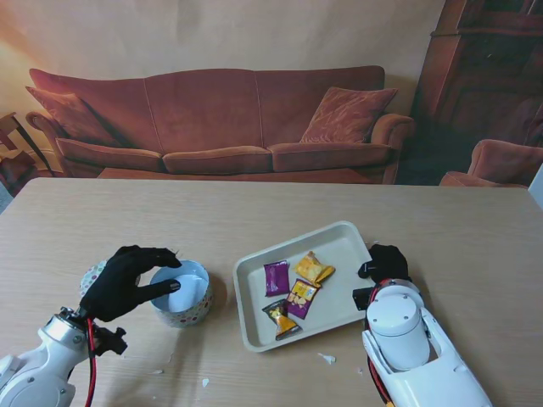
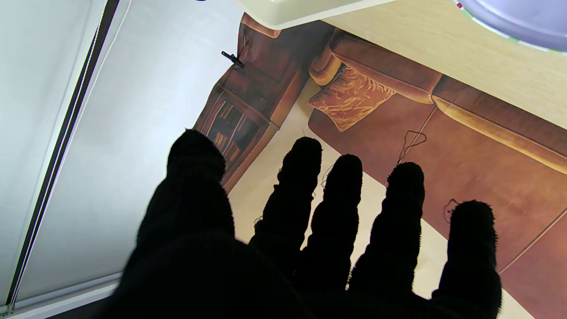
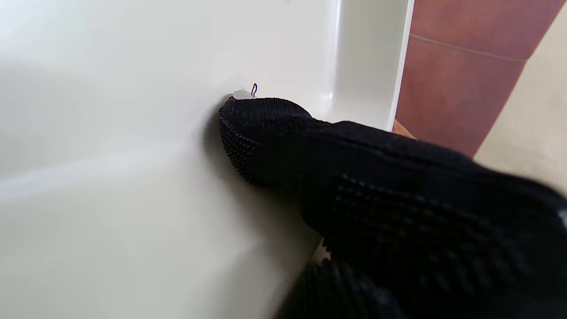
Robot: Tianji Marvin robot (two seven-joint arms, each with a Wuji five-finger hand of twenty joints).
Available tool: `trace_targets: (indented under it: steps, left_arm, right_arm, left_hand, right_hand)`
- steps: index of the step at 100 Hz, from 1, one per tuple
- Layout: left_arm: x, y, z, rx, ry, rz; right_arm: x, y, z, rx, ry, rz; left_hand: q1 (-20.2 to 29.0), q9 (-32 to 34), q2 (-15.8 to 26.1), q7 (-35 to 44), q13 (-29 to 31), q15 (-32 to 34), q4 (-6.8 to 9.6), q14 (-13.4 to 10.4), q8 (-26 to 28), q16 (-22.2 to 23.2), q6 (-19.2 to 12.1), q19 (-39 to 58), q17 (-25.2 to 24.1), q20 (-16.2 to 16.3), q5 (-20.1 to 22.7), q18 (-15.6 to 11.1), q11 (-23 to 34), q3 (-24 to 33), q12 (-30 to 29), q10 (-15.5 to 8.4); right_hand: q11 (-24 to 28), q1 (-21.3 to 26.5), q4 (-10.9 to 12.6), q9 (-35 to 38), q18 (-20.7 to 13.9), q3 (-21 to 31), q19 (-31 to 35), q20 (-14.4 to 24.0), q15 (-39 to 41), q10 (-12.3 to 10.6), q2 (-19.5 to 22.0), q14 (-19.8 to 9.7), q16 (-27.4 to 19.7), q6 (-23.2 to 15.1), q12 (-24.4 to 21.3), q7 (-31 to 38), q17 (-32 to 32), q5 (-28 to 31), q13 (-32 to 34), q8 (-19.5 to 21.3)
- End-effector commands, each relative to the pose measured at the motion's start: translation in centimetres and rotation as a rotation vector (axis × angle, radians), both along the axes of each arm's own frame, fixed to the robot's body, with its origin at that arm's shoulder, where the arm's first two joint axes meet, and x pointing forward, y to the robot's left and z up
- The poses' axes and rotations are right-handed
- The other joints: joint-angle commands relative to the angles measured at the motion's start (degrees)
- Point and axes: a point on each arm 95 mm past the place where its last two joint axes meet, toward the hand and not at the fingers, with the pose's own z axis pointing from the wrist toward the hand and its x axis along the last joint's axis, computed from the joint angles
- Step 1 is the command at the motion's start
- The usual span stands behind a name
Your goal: Pour cookies into a cookie box
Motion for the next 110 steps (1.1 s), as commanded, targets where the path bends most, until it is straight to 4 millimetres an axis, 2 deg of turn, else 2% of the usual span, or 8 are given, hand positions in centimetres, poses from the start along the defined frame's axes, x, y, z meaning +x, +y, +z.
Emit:
trace_targets:
  steps: [1,21,73,90,110]
  left_arm:
    - [-0.2,-0.3,0.0,-0.003,0.003,-0.008]
    - [-0.2,-0.2,0.1,-0.007,-0.005,-0.005]
    - [-0.1,0.1,0.2,-0.011,-0.019,0.012]
    - [0.0,0.3,0.4,-0.016,-0.034,0.019]
    - [-0.1,0.4,0.7,-0.020,-0.051,0.021]
  right_arm:
    - [-0.1,0.8,0.7,0.040,-0.028,0.017]
    - [-0.4,1.1,1.3,0.097,-0.067,0.005]
    - [-1.0,1.5,1.5,0.232,-0.113,-0.026]
    - [-1.0,2.0,2.6,0.253,-0.158,-0.034]
    - [-0.5,3.5,4.4,0.269,-0.233,-0.038]
  left_hand:
    - [1.6,0.6,1.9,-0.6,1.7,0.1,-0.05,0.7,0.2,0.9,0.3,-0.6,0.1,0.1,0.8,1.0,-0.8,-2.2,0.5,0.4]
    - [1.5,0.6,2.1,-0.8,1.7,0.2,-0.05,0.8,0.2,1.0,0.4,-0.6,0.1,0.2,0.8,1.1,-0.9,-2.2,0.5,0.4]
    - [1.4,0.7,2.5,-1.0,1.7,0.2,-0.09,0.9,0.2,1.0,0.5,-0.6,0.2,0.3,0.9,1.1,-1.1,-2.3,0.6,0.6]
    - [1.5,0.8,2.4,-1.0,1.7,0.2,-0.09,1.0,0.3,1.0,0.5,-0.7,0.1,0.3,1.0,1.1,-1.1,-2.3,0.6,0.6]
    - [1.5,1.0,2.4,-0.9,1.8,0.2,-0.09,0.9,0.3,1.0,0.6,-0.8,0.1,0.3,1.1,1.0,-1.1,-2.3,0.6,0.7]
  right_hand:
    - [2.5,9.6,5.3,1.0,-13.7,12.2,13.2,6.0,10.6,-1.6,0.0,-0.7,4.4,-3.9,1.0,4.7,4.5,2.2,3.4,0.8]
    - [2.7,9.9,6.1,1.2,-16.0,12.2,13.9,9.1,11.8,-1.9,-1.1,-0.7,5.9,-3.7,2.1,4.6,4.5,2.4,3.4,0.8]
    - [3.1,10.5,6.9,1.7,-18.1,12.2,14.8,12.6,13.0,-1.9,-3.4,0.1,7.4,-3.4,3.5,4.5,4.5,2.6,3.5,0.7]
    - [3.0,10.6,6.7,1.6,-18.3,12.2,14.7,12.9,13.0,-1.7,-3.6,0.3,7.4,-3.2,3.6,4.4,4.5,2.6,3.5,0.7]
    - [3.2,10.7,6.6,1.7,-18.4,12.2,14.8,13.3,13.2,-1.7,-3.7,0.4,7.6,-3.1,3.8,4.3,4.6,2.7,3.6,0.7]
